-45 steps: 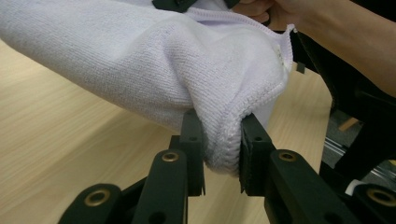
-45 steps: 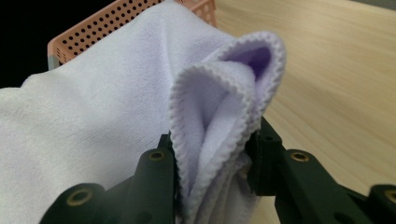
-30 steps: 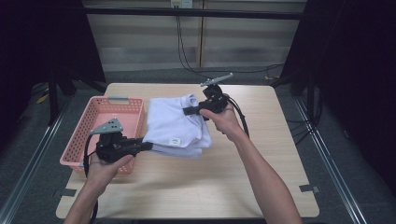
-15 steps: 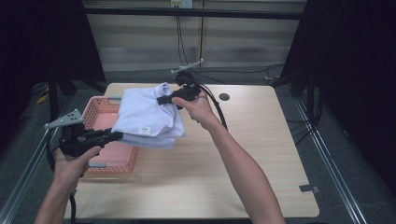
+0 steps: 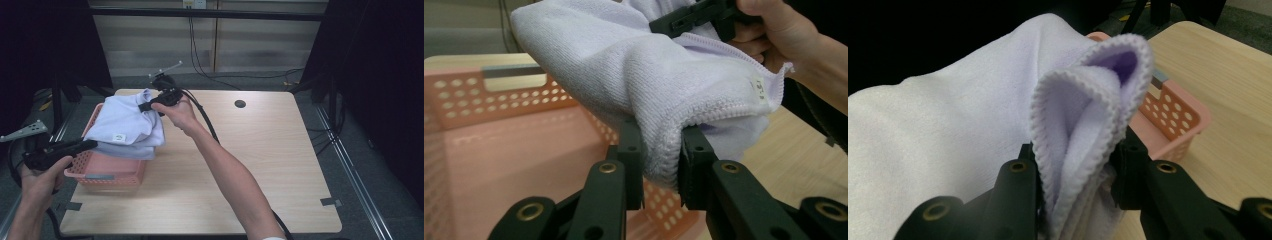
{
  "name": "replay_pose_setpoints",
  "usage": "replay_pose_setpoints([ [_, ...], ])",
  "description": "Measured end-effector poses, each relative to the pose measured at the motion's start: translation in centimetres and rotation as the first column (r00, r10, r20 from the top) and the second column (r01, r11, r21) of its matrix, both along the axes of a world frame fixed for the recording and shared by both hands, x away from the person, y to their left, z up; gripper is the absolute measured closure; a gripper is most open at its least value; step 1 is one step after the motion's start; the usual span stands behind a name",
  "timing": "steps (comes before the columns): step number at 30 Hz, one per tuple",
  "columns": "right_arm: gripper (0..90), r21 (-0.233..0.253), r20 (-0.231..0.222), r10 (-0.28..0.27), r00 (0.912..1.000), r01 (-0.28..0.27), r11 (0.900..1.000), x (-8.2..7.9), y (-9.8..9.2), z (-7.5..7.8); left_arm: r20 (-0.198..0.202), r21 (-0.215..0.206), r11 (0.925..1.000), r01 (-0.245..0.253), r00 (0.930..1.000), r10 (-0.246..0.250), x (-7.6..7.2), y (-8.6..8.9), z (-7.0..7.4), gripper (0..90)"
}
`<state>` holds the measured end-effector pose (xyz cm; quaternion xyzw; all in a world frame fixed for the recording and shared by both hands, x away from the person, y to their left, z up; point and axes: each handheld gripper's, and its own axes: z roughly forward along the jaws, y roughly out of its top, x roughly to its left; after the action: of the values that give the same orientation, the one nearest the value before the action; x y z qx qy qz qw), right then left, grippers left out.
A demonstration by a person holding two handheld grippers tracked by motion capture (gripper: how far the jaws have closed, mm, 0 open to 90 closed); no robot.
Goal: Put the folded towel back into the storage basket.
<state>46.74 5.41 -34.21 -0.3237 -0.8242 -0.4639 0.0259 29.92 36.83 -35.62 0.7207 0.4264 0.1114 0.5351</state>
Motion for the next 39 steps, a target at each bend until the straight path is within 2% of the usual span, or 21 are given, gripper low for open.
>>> replay_pose_setpoints([
  [5, 69.7, -0.005, -0.013, -0.018, 0.9998, 0.018, 1.000, 0.2, 2.3, -1.1, -0.026, 0.001, 0.9989, -0.047, 0.9986, 0.047, 0.1, 2.0, -1.0, 76.1],
  [10, 69.7, -0.018, -0.023, -0.050, 0.9985, 0.050, 0.999, 0.2, 4.6, -2.6, -0.066, -0.014, 0.9949, -0.099, 0.9929, 0.098, 0.5, 4.1, -2.4, 76.3],
  [13, 69.8, -0.021, -0.029, -0.074, 0.9968, 0.074, 0.997, 0.3, 5.7, -3.4, -0.082, 0.027, 0.9906, -0.134, 0.9873, 0.136, 0.7, 4.7, -3.1, 76.4],
  [15, 69.8, -0.023, -0.026, -0.084, 0.9962, 0.083, 0.996, 0.2, 6.3, -4.1, -0.096, 0.042, 0.9889, -0.143, 0.9846, 0.146, 0.8, 5.0, -3.8, 76.3],
  [16, 69.7, -0.025, -0.025, -0.091, 0.9955, 0.091, 0.996, 0.2, 6.6, -4.5, -0.104, 0.066, 0.9873, -0.144, 0.9831, 0.150, 0.8, 5.1, -4.2, 76.4],
  [20, 69.6, -0.032, -0.027, -0.090, 0.9956, 0.089, 0.996, 0.1, 7.1, -6.3, -0.126, 0.079, 0.9841, -0.159, 0.9777, 0.168, 0.9, 5.2, -5.2, 76.2],
  [23, 69.5, -0.042, -0.040, -0.104, 0.9938, 0.102, 0.994, 0.3, 7.4, -7.7, -0.138, 0.133, 0.9791, -0.153, 0.9755, 0.172, 1.3, 5.0, -5.9, 76.0],
  [25, 69.4, -0.055, -0.042, -0.111, 0.9930, 0.108, 0.993, 0.3, 7.6, -8.3, -0.149, 0.143, 0.9759, -0.165, 0.9712, 0.186, 1.5, 4.8, -6.2, 75.9],
  [29, 67.1, -0.059, -0.035, -0.117, 0.9926, 0.114, 0.992, 0.4, 7.9, -9.3, -0.165, 0.157, 0.9738, -0.164, 0.9679, 0.190, 1.7, 5.0, -6.8, 74.6],
  [31, 59.6, -0.065, -0.027, -0.108, 0.9938, 0.106, 0.992, 0.5, 7.9, -9.6, -0.169, 0.163, 0.9732, -0.162, 0.9672, 0.190, 1.6, 4.8, -6.9, 67.9],
  [33, 49.1, -0.076, -0.019, -0.104, 0.9945, 0.102, 0.992, 0.6, 7.7, -9.7, -0.156, 0.168, 0.9735, -0.155, 0.9709, 0.182, 1.3, 4.7, -6.7, 52.6],
  [35, 37.9, -0.070, -0.009, -0.103, 0.9946, 0.102, 0.992, 0.8, 7.4, -9.7, -0.137, 0.176, 0.9729, -0.150, 0.9750, 0.175, 1.0, 4.5, -6.4, 45.4],
  [36, 35.3, -0.066, -0.003, -0.105, 0.9945, 0.105, 0.992, 0.8, 7.3, -9.6, -0.122, 0.188, 0.9708, -0.148, 0.9773, 0.173, 0.8, 4.3, -6.1, 43.9],
  [37, 33.6, -0.049, 0.001, -0.093, 0.9956, 0.093, 0.994, 1.0, 7.0, -9.4, -0.117, 0.195, 0.9684, -0.156, 0.9766, 0.181, 0.7, 4.1, -6.0, 40.7],
  [39, 33.0, -0.034, 0.010, -0.081, 0.9967, 0.081, 0.996, 1.0, 6.5, -8.9, -0.108, 0.189, 0.9724, -0.137, 0.9813, 0.159, 0.6, 3.5, -5.7, 37.7],
])
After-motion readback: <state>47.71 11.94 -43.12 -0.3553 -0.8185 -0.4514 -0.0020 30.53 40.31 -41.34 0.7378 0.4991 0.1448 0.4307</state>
